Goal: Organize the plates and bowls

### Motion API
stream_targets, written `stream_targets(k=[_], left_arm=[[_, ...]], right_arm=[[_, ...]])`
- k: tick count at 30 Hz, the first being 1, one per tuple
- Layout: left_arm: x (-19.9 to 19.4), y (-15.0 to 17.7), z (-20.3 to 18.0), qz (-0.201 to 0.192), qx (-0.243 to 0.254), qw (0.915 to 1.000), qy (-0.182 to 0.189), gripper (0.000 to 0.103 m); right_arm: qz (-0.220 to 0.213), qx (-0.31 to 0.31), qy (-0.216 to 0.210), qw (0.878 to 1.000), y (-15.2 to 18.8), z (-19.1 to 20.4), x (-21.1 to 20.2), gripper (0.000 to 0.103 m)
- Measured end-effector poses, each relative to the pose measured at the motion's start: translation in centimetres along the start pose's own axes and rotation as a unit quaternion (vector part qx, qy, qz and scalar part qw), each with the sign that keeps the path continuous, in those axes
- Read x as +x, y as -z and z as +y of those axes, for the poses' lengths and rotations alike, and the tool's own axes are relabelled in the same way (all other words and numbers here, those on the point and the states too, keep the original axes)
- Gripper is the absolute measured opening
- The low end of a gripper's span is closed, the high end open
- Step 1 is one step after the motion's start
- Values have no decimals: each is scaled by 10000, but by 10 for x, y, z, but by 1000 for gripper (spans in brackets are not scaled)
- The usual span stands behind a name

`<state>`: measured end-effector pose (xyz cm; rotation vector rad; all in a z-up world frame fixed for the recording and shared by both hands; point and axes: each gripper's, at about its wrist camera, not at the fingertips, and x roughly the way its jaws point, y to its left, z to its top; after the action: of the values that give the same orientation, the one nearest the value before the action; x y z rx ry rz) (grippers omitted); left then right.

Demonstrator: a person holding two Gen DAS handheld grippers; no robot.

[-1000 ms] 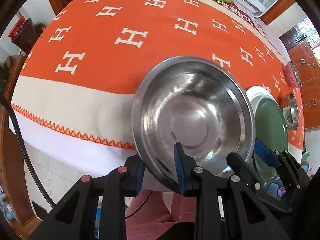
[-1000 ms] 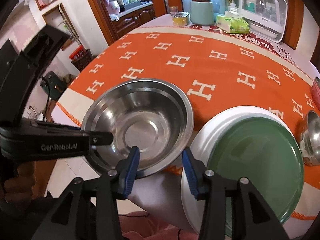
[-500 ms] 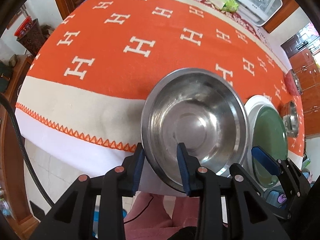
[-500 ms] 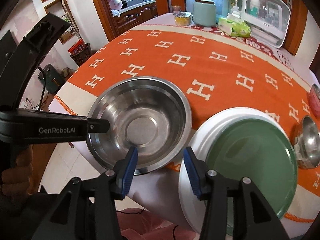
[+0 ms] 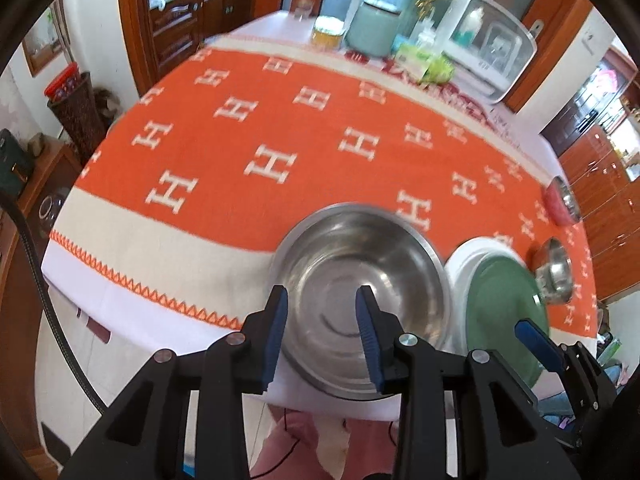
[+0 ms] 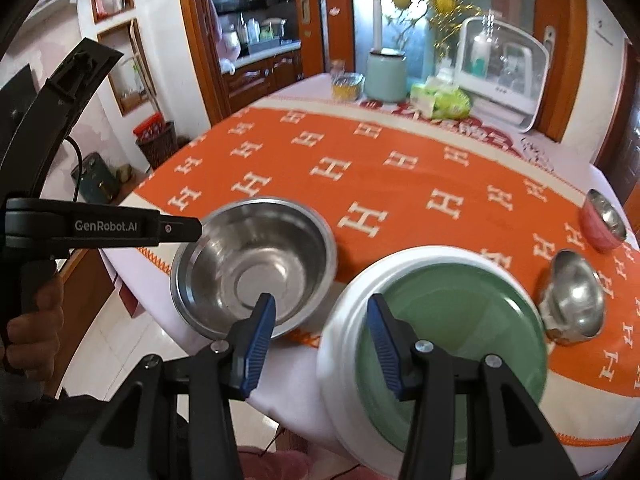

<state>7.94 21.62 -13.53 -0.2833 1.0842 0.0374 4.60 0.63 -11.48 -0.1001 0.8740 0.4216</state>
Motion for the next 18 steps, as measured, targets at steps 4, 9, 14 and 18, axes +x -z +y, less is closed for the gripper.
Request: stream_targets(k=[4,9,14,18], left_arm=[[-15,-4,-21,-169,109,9998,19,35],[-35,-12,-55,-424,213,9988,89,41],[-51,-22,-102,-483,533,9973,111,44],[-60,-30,-146,-481,773,9954,306,46]], right_arm=[[-354,107,122,9992,1,-20,-24,48],[-741,215,371,9963,2,-50,-53,48],[-864,346,595,9939,2,-91,-75,59],[-877,381,763,9925,-2,-125,-92,60]])
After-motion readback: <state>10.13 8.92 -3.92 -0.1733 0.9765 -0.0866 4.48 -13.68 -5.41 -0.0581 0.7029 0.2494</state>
